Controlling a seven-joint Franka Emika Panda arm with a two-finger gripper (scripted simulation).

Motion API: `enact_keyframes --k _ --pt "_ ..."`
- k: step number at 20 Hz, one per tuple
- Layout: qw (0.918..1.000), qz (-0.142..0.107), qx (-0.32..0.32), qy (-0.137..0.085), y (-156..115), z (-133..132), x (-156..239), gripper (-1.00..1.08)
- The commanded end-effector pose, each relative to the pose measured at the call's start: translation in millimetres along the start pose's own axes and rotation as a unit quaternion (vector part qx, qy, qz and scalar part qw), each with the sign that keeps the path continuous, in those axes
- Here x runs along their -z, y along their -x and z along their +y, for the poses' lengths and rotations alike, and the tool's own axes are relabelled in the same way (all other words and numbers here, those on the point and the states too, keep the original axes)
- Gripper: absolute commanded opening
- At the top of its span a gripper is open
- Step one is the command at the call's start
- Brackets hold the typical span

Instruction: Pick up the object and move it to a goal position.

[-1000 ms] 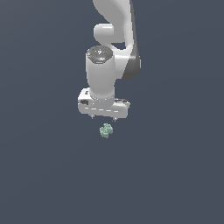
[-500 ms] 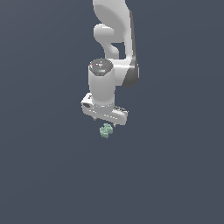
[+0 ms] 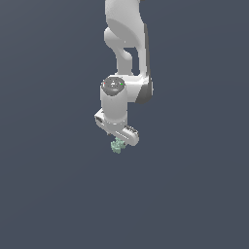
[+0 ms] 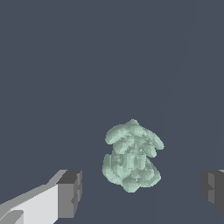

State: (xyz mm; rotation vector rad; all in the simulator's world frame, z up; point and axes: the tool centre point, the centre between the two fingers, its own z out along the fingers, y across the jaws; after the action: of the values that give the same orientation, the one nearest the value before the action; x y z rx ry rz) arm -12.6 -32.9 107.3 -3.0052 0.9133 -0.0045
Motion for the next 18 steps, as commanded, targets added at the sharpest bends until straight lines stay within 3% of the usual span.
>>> enact_keyframes --k 1,18 --pt "0.9998 0.0 -0.021 0.0 1 1 -6 1.0" --pt "0.9987 -0.001 -0.05 0.001 4 3 -34 1.0"
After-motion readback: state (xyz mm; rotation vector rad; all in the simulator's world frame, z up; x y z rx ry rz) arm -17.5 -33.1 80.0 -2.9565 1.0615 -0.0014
